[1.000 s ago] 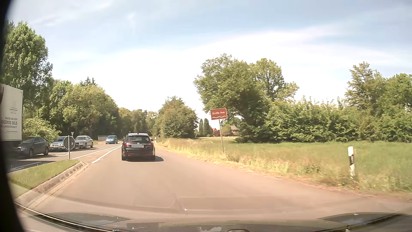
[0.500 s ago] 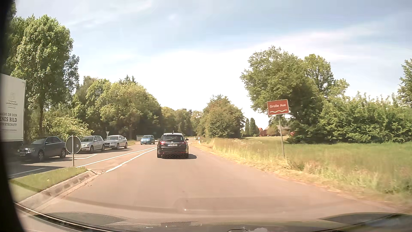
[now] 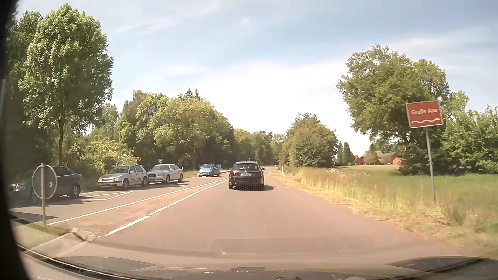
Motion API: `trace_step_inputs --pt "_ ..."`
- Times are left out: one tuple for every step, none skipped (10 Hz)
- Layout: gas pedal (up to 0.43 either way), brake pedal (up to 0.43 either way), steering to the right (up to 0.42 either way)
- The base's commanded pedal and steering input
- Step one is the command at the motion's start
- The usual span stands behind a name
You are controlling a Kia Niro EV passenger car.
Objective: Follow the waypoints while adhering to traffic rules and regulations
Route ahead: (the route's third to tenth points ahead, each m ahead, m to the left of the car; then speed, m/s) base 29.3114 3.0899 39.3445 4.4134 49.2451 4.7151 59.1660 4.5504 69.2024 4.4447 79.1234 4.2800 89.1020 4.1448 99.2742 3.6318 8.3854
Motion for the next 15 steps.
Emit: trace_step_inputs --pt "0.280 0.000 -0.064" --pt "0.280 0.000 -0.051" --pt "0.280 0.000 -0.042" --pt "0.280 0.000 -0.034" --pt "0.287 0.000 -0.025" --pt "0.299 0.000 -0.016" --pt "0.299 0.000 -0.008" --pt "0.311 0.000 -0.002" --pt "0.311 0.000 -0.001" --pt "0.311 0.000 0.000" --pt "0.311 0.000 0.000" --pt "0.311 0.000 0.003" --pt "0.311 0.000 0.005" --pt "0.311 0.000 0.007" --pt "0.311 0.000 0.010"
